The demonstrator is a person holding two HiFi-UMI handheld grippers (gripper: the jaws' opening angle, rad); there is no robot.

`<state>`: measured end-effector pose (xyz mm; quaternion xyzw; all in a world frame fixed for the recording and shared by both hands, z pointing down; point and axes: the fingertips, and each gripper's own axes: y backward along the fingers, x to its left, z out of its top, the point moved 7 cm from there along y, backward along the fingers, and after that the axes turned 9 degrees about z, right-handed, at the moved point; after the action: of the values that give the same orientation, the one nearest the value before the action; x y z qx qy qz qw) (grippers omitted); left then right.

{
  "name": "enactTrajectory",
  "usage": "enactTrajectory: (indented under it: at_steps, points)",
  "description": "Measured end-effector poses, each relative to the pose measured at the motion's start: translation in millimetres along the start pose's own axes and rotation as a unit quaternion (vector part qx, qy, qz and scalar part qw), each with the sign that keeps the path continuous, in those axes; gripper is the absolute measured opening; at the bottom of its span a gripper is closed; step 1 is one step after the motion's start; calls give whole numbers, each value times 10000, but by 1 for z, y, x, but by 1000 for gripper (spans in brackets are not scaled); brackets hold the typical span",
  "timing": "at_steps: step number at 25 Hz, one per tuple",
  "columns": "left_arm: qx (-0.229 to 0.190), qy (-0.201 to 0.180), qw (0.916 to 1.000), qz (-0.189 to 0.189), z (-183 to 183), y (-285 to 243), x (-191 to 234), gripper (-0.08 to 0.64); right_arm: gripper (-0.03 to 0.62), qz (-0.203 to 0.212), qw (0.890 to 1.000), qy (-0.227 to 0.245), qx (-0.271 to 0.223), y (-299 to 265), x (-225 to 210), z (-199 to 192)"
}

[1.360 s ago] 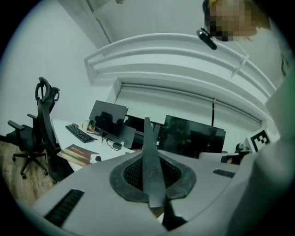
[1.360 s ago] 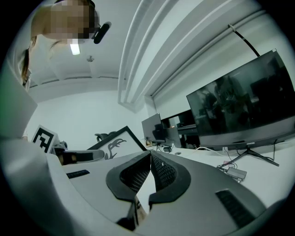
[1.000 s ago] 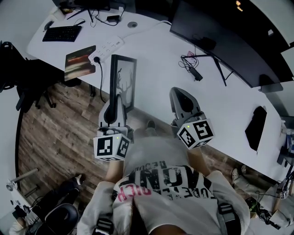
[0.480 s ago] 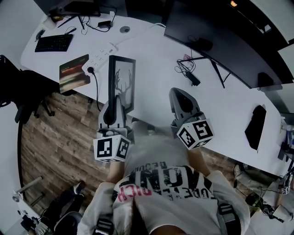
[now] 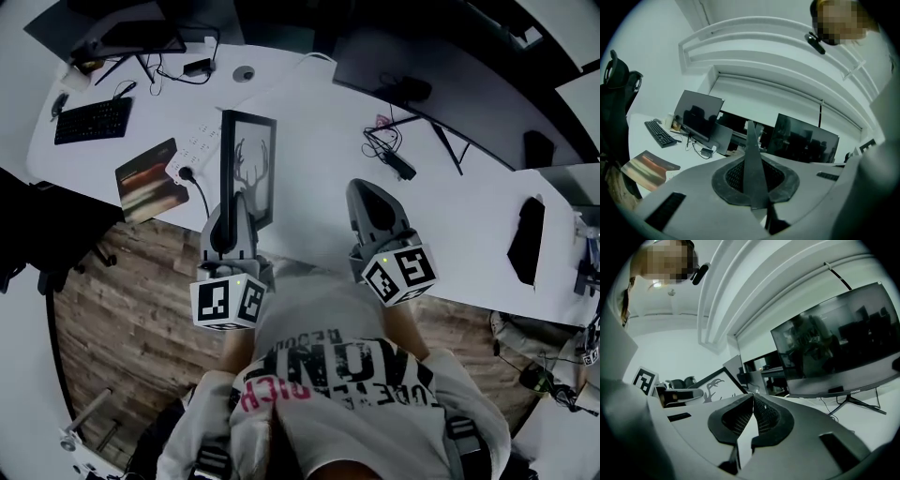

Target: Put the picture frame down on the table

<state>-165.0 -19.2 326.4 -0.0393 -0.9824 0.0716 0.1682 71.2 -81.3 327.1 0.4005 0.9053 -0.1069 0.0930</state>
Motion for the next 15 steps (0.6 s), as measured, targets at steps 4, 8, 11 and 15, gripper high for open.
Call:
enactTrajectory:
  at_steps: [4,8,11,15]
  points:
    - [112,-7,9998,-153,3,-15,18,14,2,-203,9998,-67,-5,-15,7,-6]
    - [258,-24,9992,-300,3,-24,32,14,2,-404,9990,-188,-8,-22,15,-13]
    - [323,-43,9988,-379,3,-29,40,14,2,-482,9986,-220,-3,-28,20,-16]
    - [388,-32,9984,-400,0,-33,45,14,2,-481,9985,-249,50,-33,24,-21]
